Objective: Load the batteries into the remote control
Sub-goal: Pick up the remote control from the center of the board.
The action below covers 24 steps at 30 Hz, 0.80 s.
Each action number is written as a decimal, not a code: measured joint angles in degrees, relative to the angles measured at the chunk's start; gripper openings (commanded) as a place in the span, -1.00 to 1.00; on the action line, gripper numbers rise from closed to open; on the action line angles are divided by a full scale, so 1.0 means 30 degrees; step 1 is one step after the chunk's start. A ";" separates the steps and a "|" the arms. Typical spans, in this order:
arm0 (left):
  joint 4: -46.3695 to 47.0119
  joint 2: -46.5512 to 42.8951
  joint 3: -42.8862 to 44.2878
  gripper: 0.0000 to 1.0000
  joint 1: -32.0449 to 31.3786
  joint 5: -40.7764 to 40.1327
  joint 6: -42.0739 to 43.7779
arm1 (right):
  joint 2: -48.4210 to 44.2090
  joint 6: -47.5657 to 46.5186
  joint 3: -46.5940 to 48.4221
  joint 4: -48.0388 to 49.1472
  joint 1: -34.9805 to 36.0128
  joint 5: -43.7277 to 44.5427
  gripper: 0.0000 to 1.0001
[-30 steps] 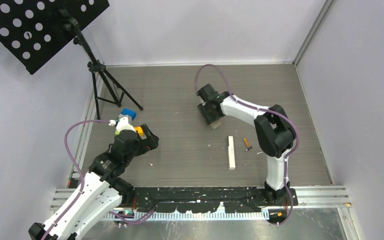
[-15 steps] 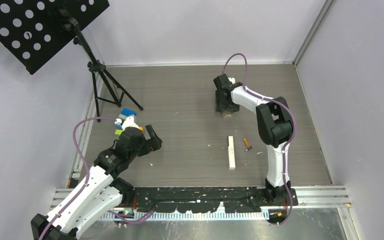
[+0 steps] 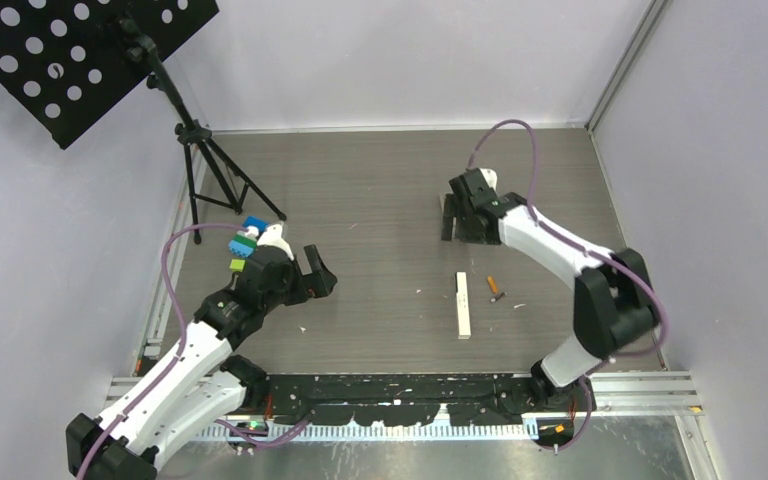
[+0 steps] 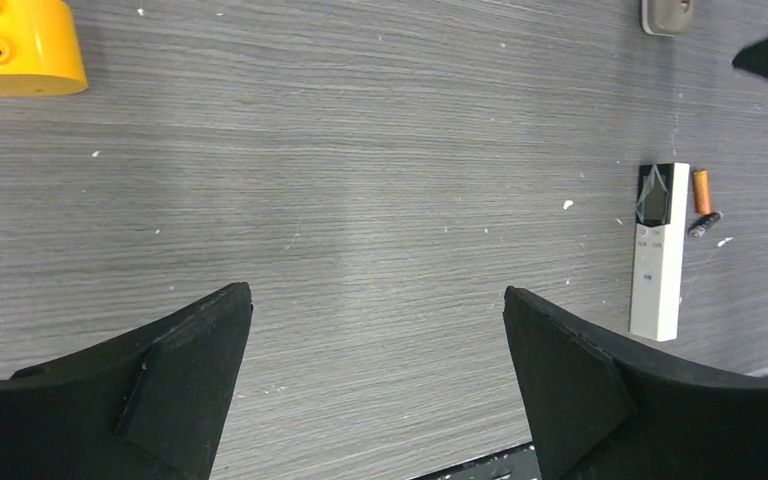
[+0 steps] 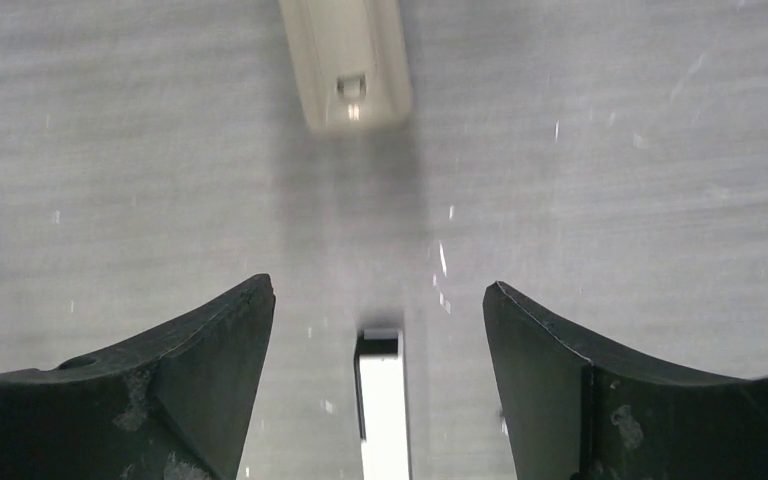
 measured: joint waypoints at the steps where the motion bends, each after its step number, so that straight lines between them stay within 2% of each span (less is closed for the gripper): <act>1: 0.0080 0.0000 0.0000 0.99 0.0015 0.0036 0.0036 | -0.0860 0.0153 -0.0627 -0.0131 0.0219 0.0022 0.63; 4: 0.0532 0.0007 0.0000 0.99 0.0036 0.0393 0.0117 | -0.3264 0.0838 -0.2856 -0.0270 0.1333 0.0066 0.62; 10: 0.1370 0.0663 0.0000 0.99 0.0036 0.0998 0.0066 | -0.5100 0.2193 -0.5741 -0.1333 0.3184 -0.0605 0.53; 15: 0.1836 0.1450 -0.0007 0.99 0.0036 0.1610 -0.0270 | -0.5326 0.2936 -0.6819 -0.1603 0.3410 -0.0838 0.21; 21: 0.2310 0.2164 0.0000 0.99 0.0036 0.2594 -0.0794 | -0.4175 0.3563 -0.7162 -0.1035 0.3832 -0.0889 -0.08; 24: 0.2339 0.2266 -0.0007 0.99 0.0036 0.3009 -0.1027 | -0.3534 0.3621 -0.7380 -0.0517 0.4029 -0.0991 -0.35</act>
